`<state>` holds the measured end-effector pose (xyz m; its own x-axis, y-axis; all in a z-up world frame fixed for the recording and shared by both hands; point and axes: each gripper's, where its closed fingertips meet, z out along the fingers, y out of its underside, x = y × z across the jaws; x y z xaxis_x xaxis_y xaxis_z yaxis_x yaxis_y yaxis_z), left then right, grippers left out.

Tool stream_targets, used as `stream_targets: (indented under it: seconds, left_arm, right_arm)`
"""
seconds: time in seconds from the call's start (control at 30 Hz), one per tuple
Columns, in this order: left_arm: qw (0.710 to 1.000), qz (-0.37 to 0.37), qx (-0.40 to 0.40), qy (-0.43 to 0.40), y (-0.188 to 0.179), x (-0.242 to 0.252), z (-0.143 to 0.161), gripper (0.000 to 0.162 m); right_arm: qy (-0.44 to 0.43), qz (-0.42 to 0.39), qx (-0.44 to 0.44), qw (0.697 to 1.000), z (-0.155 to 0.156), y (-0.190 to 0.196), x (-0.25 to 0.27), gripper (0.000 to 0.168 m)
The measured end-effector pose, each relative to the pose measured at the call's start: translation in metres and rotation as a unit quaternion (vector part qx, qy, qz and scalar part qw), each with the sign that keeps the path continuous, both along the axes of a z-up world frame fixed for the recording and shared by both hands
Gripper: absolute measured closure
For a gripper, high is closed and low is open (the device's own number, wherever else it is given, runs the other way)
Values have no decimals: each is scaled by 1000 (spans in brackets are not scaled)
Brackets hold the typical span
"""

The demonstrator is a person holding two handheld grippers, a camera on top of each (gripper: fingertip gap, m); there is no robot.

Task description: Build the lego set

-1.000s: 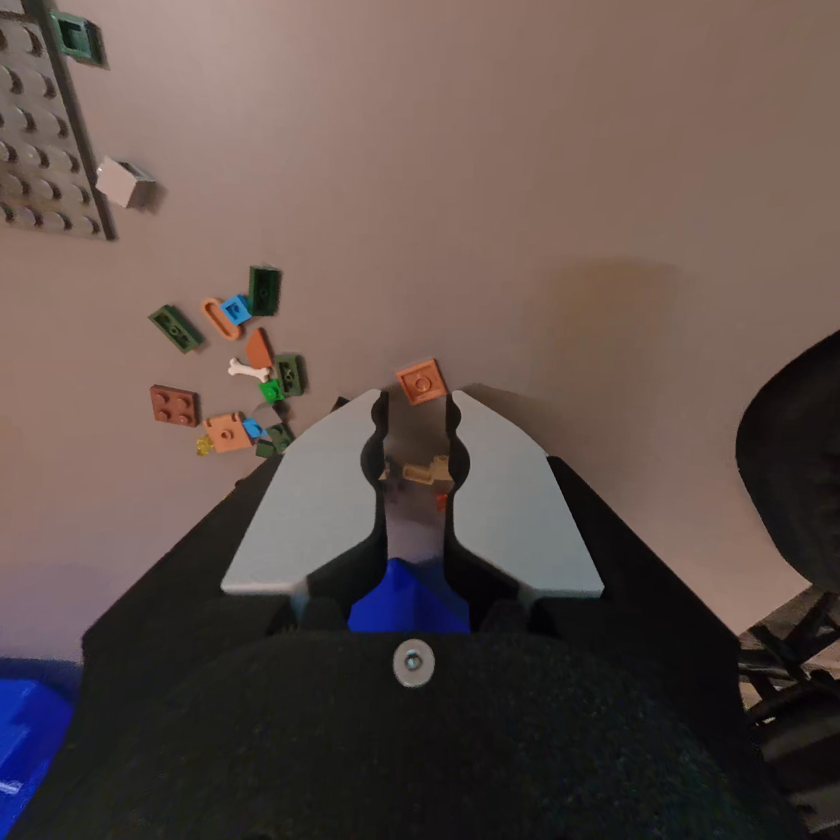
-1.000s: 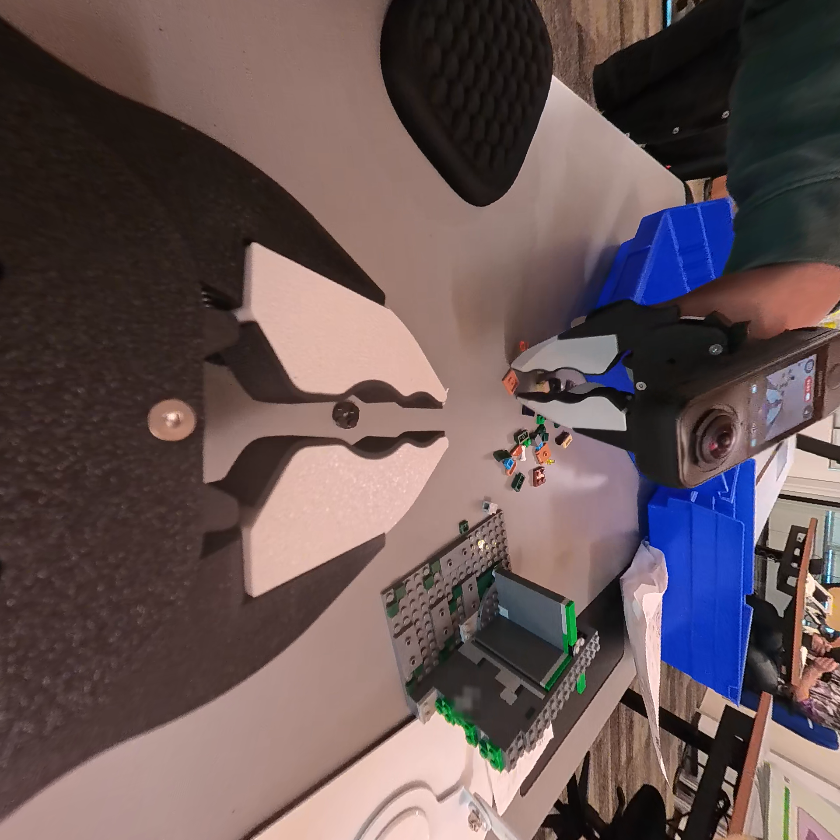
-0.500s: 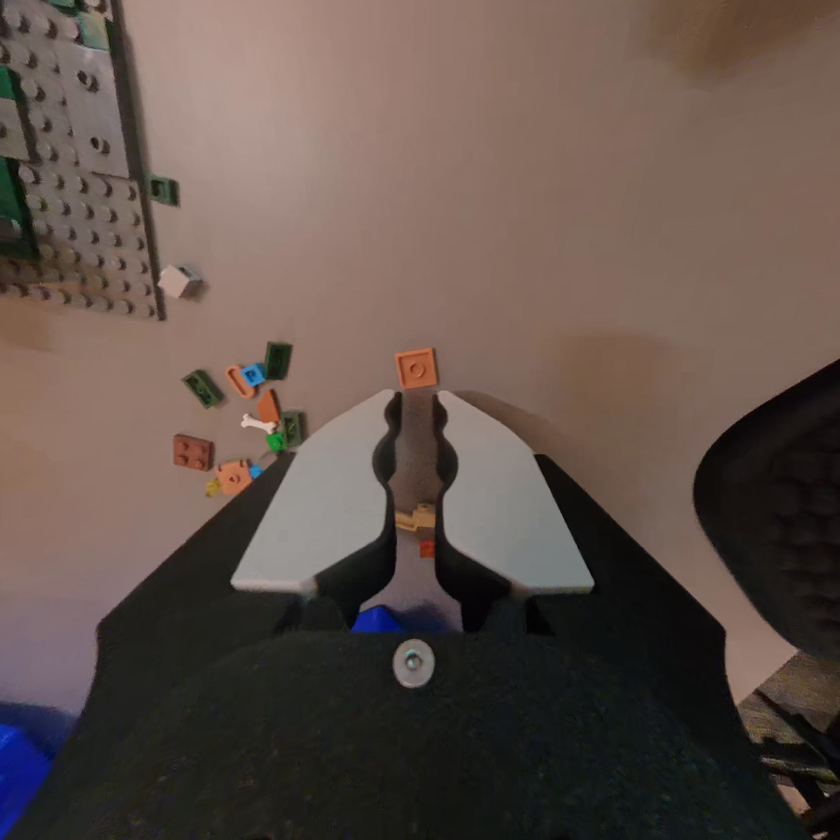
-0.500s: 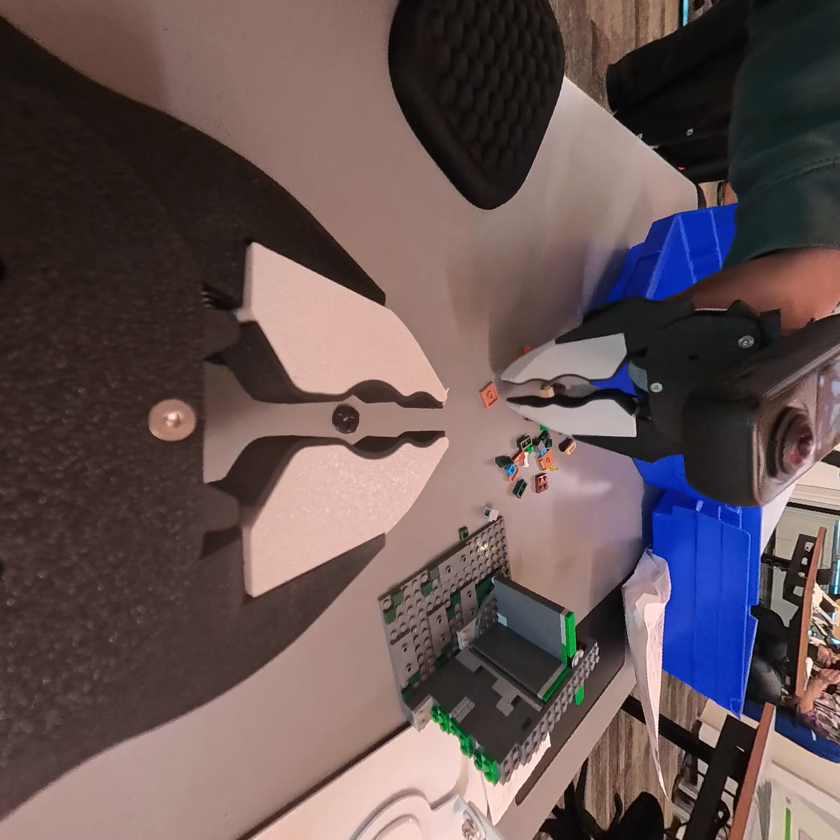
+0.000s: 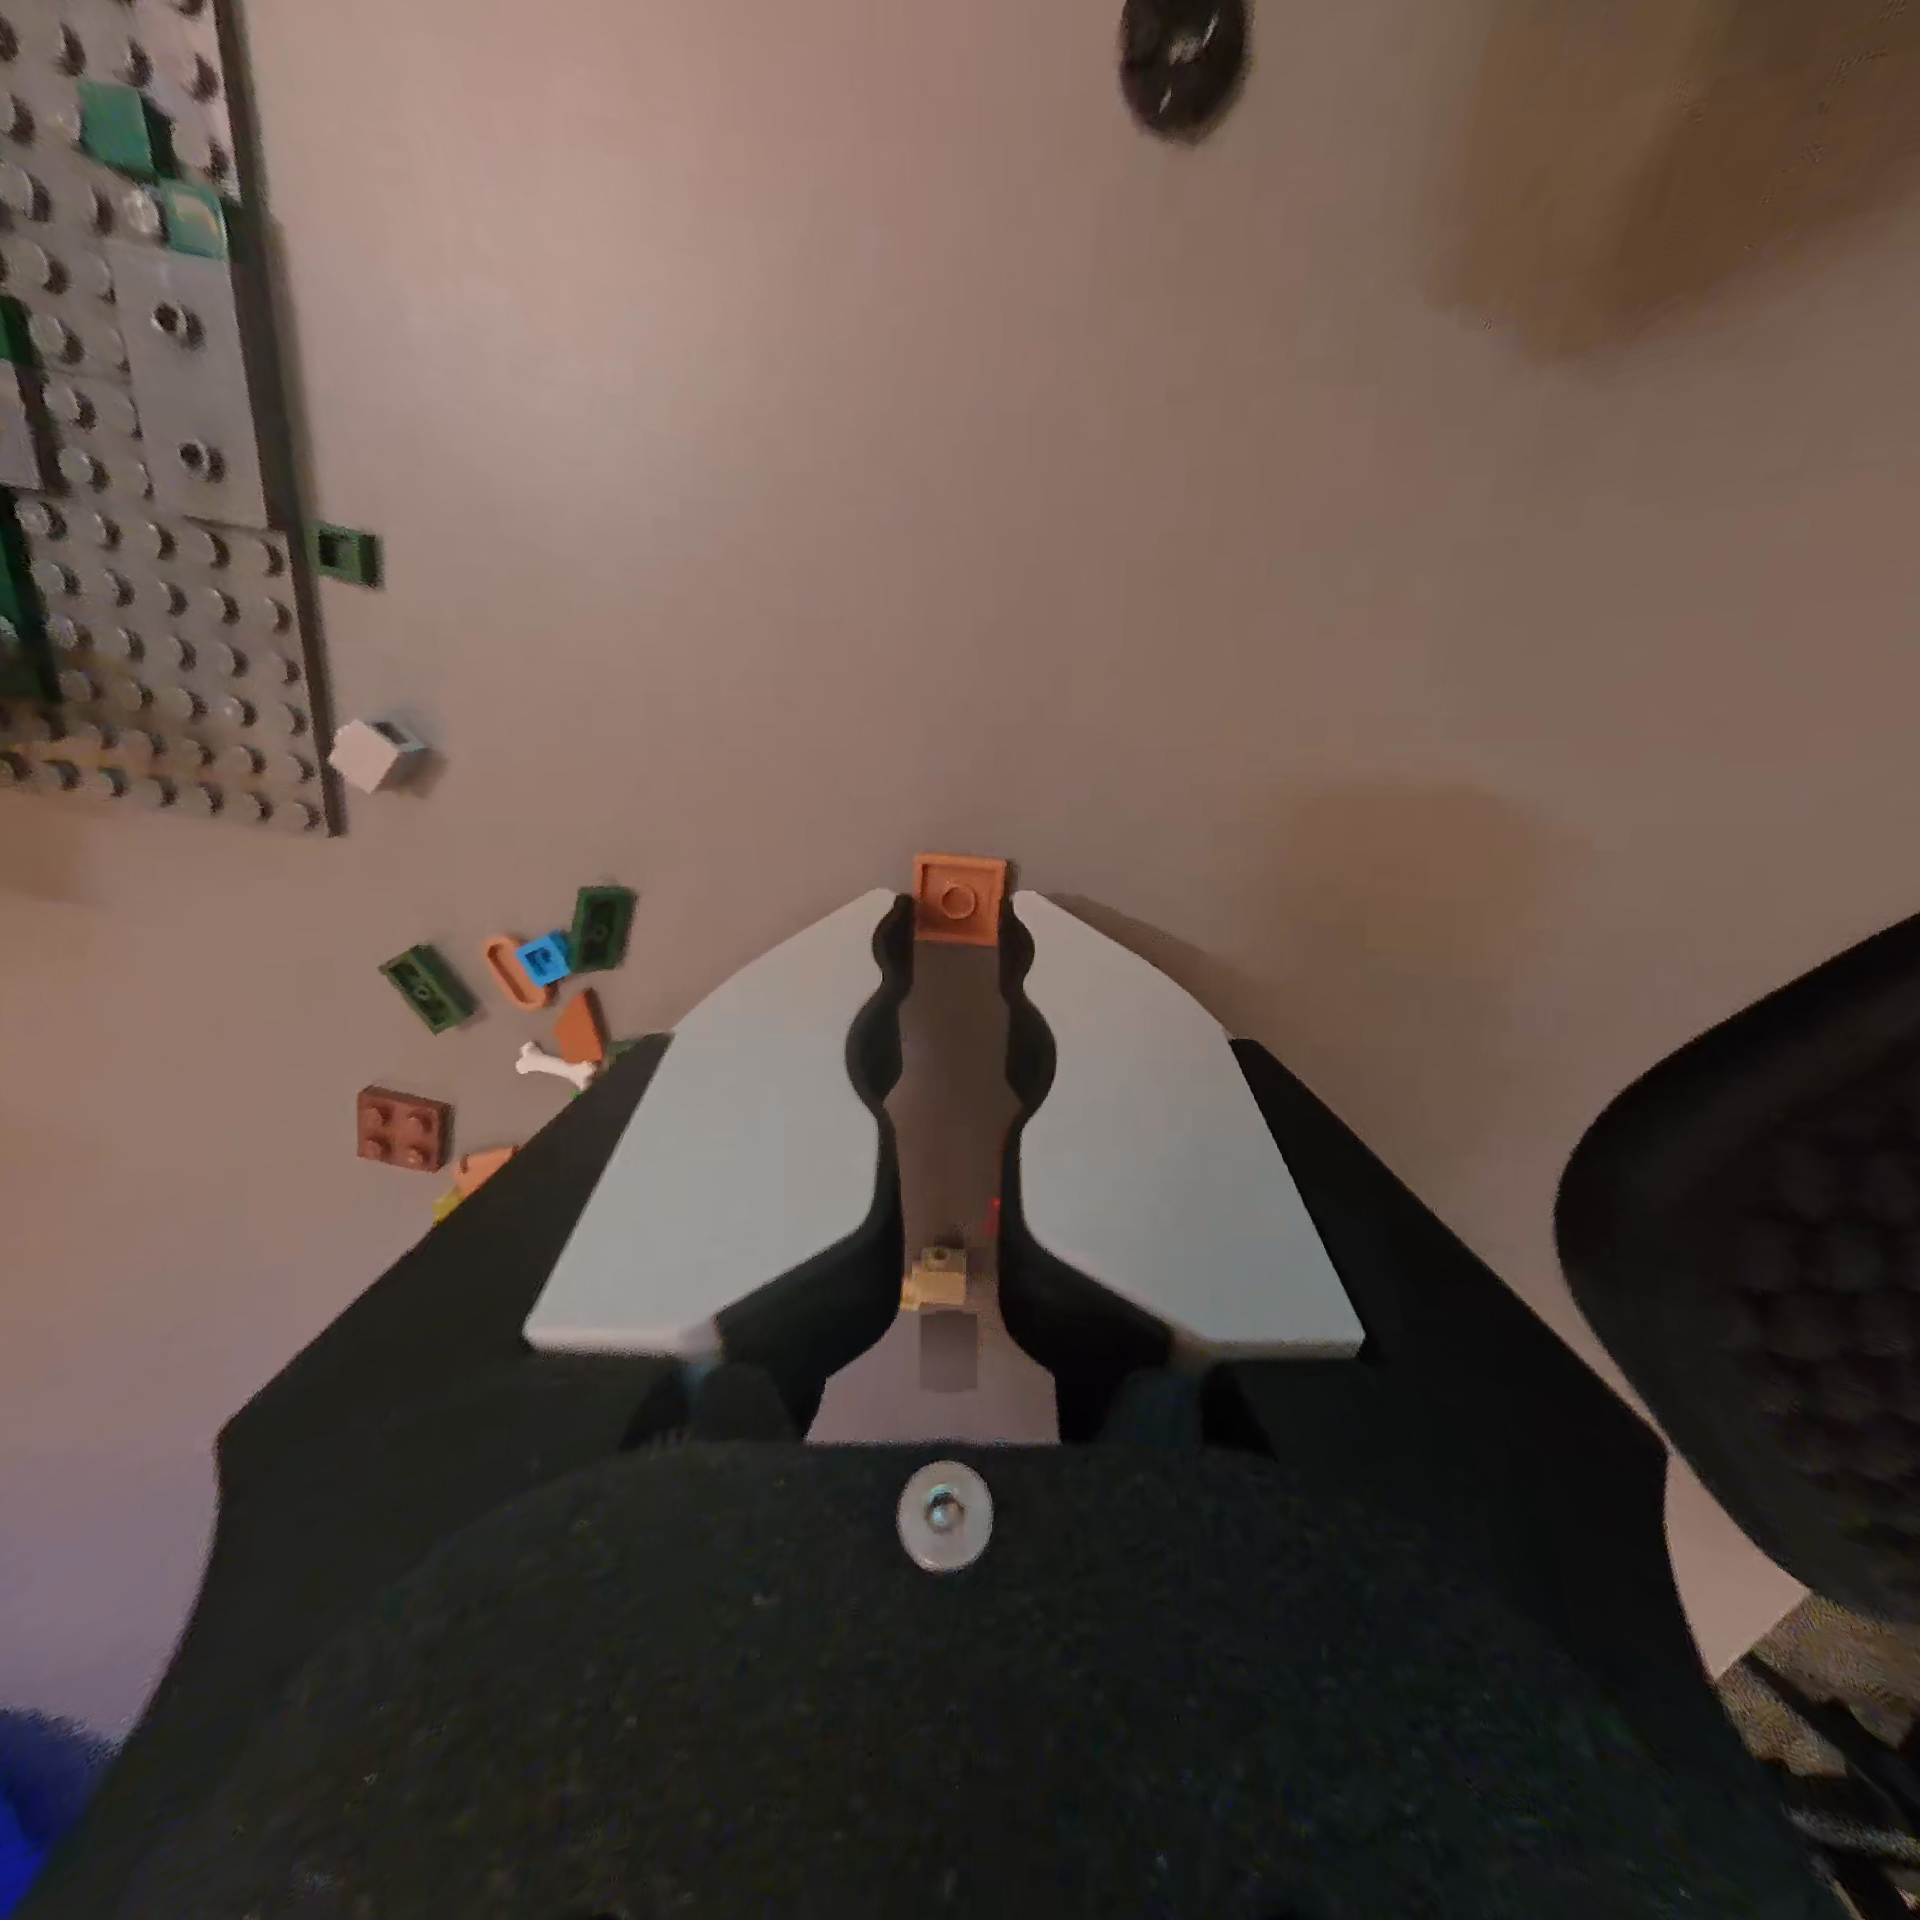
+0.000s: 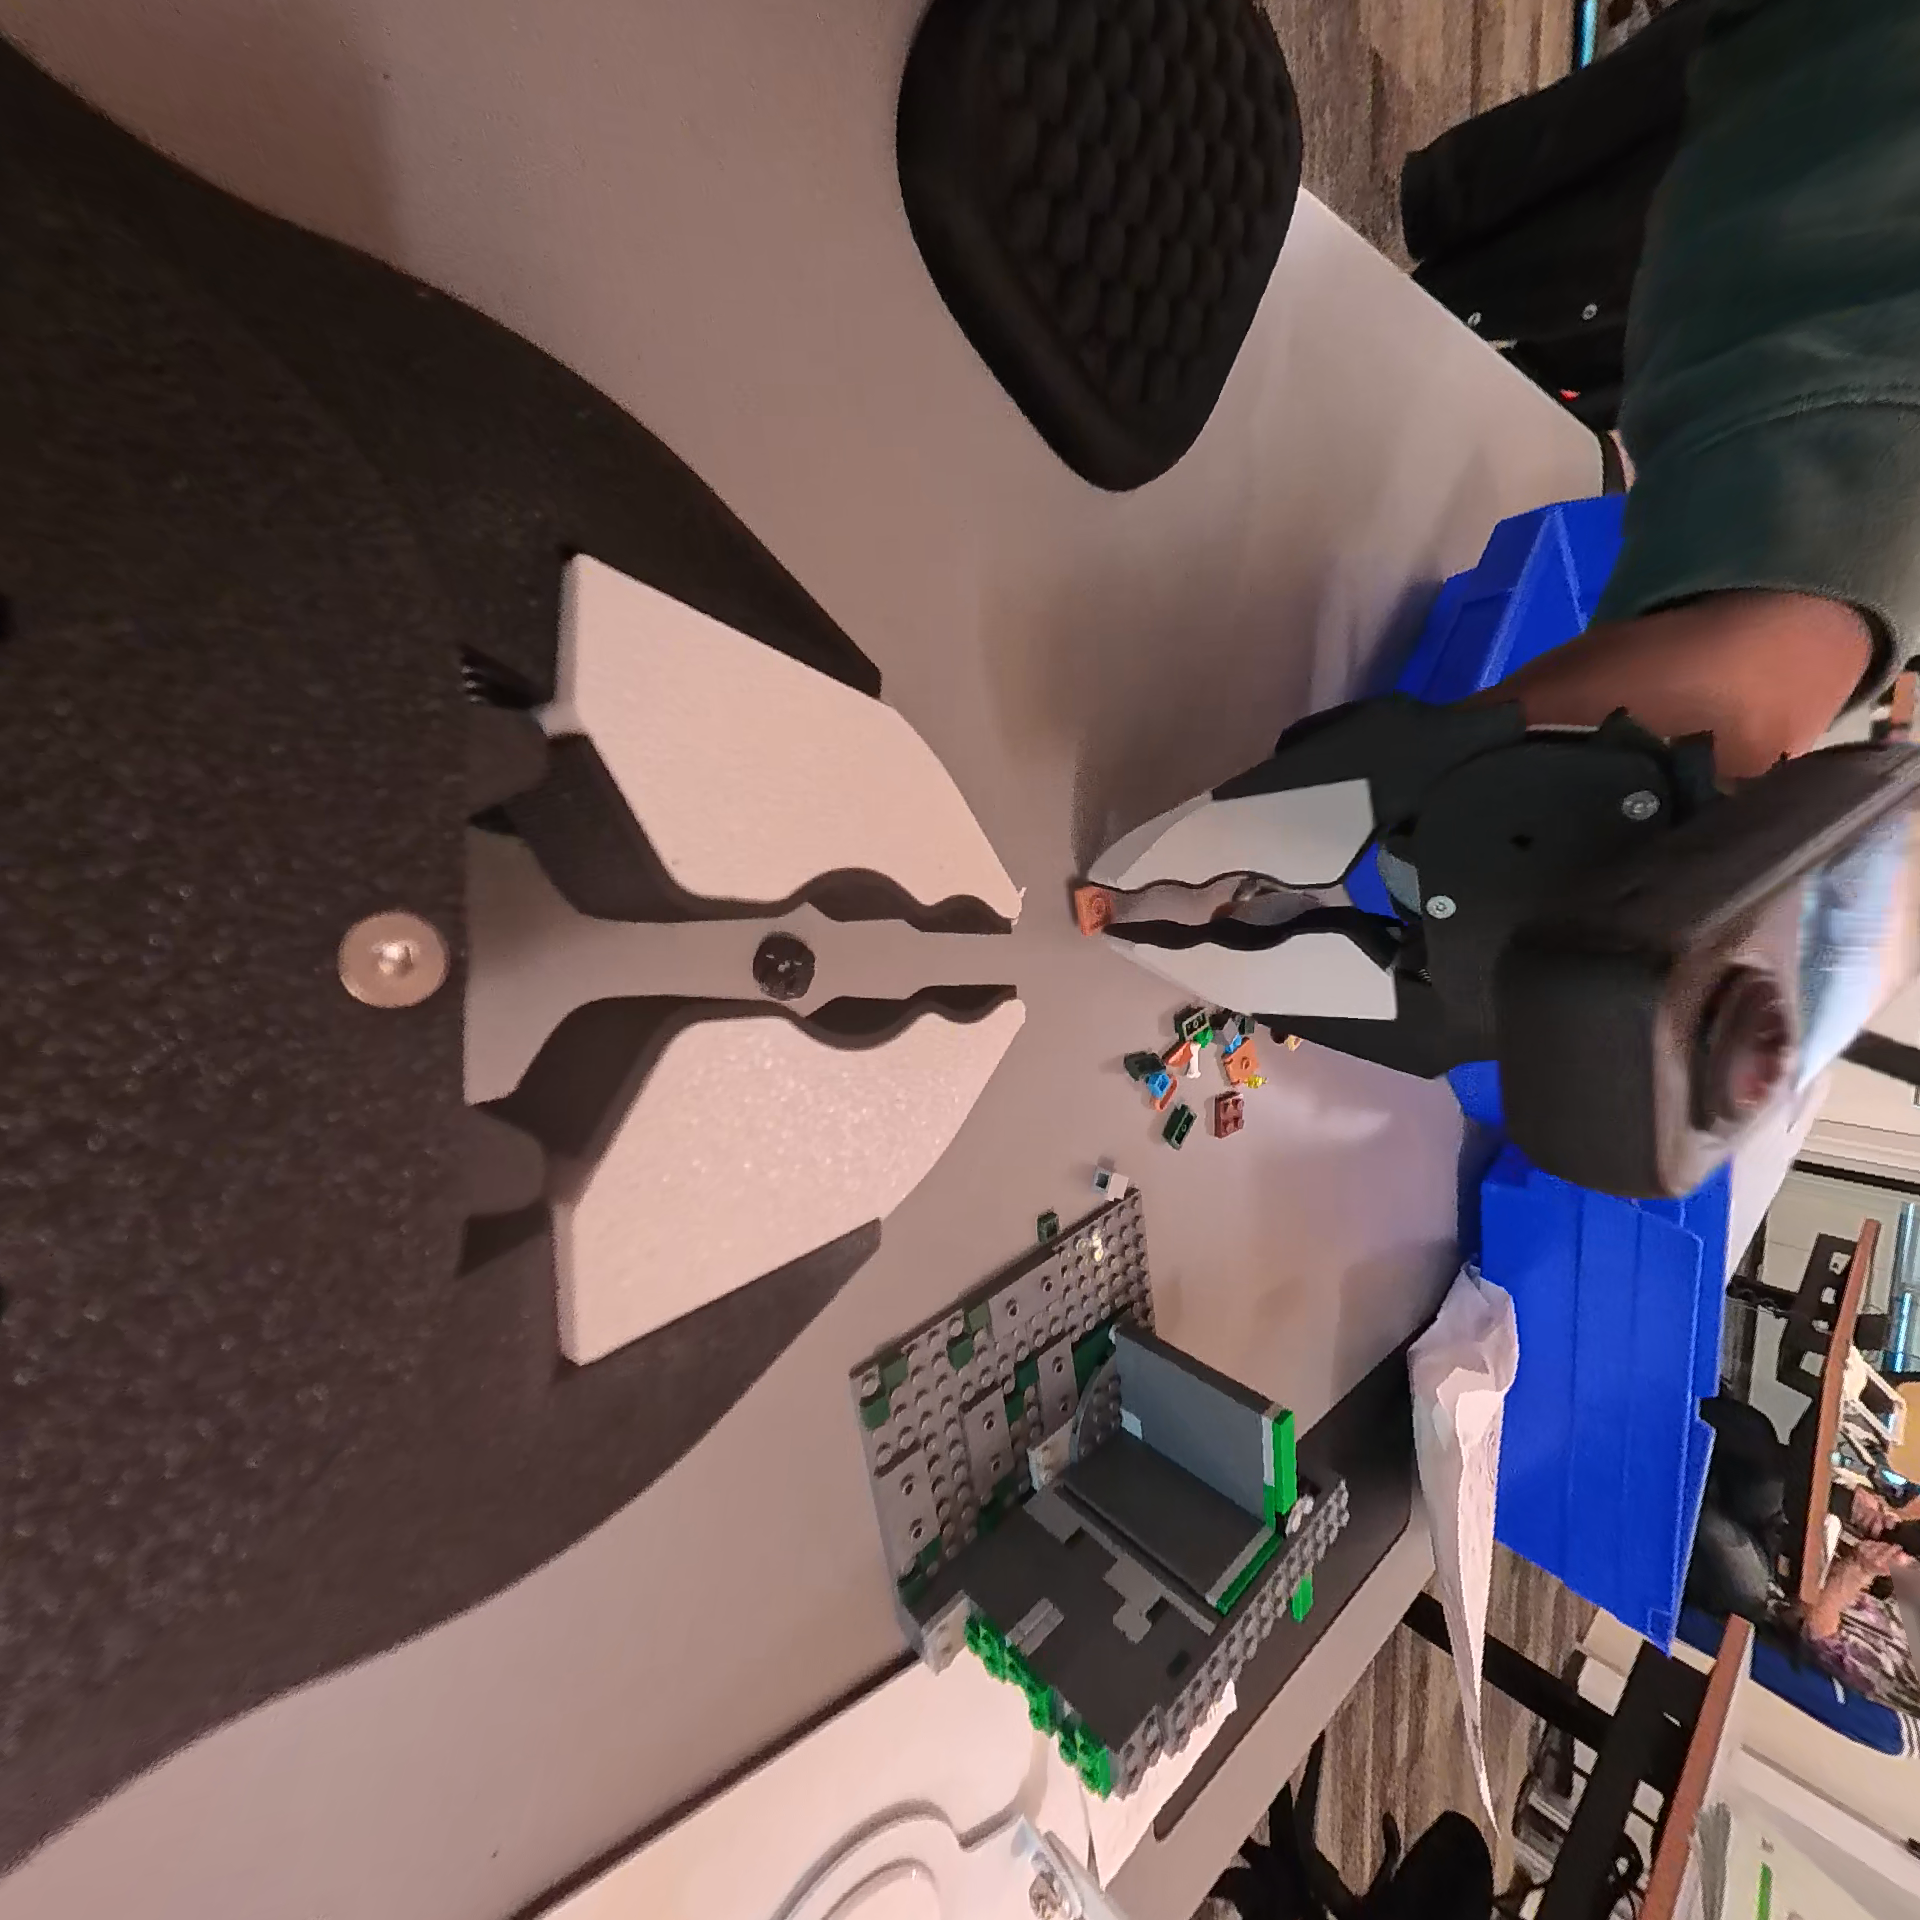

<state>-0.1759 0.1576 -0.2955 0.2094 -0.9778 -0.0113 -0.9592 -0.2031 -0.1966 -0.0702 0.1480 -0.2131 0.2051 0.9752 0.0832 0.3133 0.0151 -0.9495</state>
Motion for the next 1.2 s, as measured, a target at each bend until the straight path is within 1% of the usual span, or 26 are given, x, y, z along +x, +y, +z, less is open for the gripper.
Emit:
stream_targets:
  seconds: [0.1,0.17,0.27,0.33,0.43,0.53,0.63,0.7,0.77,0.8,0.87,0.9,0.97,1.03,1.1,1.2]
  left_arm:
    - [997,-3,-13,-78,-8,24,20,147]
    - [987,-3,-51,-151,-19,45,39,147]
    - [956,-16,-128,-263,-38,74,70,147]
    - [936,-21,-166,-311,-44,86,83,147]
    - [912,-32,-211,-352,-50,95,95,147]
    - [891,-38,-247,-379,-54,99,105,147]
    - [876,-43,-274,-394,-59,101,110,147]
    - [871,-46,-286,-397,-62,101,110,147]
    - [866,-41,-293,-404,-61,100,110,147]
    - [862,-37,-295,-410,-60,99,111,152]
    - [862,-29,-284,-419,-55,97,113,153]
    - [865,-26,-276,-418,-54,96,113,152]
    - [884,-26,-234,-405,-48,94,107,150]
    - [901,-36,-170,-397,-42,92,105,147]
    - [916,-48,-104,-386,-36,93,105,144]
    - [927,-64,-24,-369,-33,97,104,141]
  right_arm:
    - [10,14,6,1000,3,-5,-2,159]
    - [25,32,14,999,8,-11,-4,156]
    - [39,61,44,996,17,-23,-7,147]
    - [30,71,89,993,20,-29,-9,143]
    - [21,82,154,984,25,-38,-12,142]
    - [4,76,196,978,26,-40,-14,145]
    - [5,70,220,973,28,-40,-15,157]
    - [4,78,214,974,27,-42,-14,160]
    - [4,86,184,979,24,-43,-13,164]
    - [7,87,159,983,23,-42,-13,165]
    - [23,91,89,992,21,-41,-13,166]
    - [30,88,49,994,20,-38,-13,166]
    - [37,80,-30,996,17,-32,-11,166]
    - [48,75,-115,989,14,-27,-9,166]
    - [81,82,-199,973,19,-24,-7,166]
    - [122,94,-284,946,26,-22,-5,166]
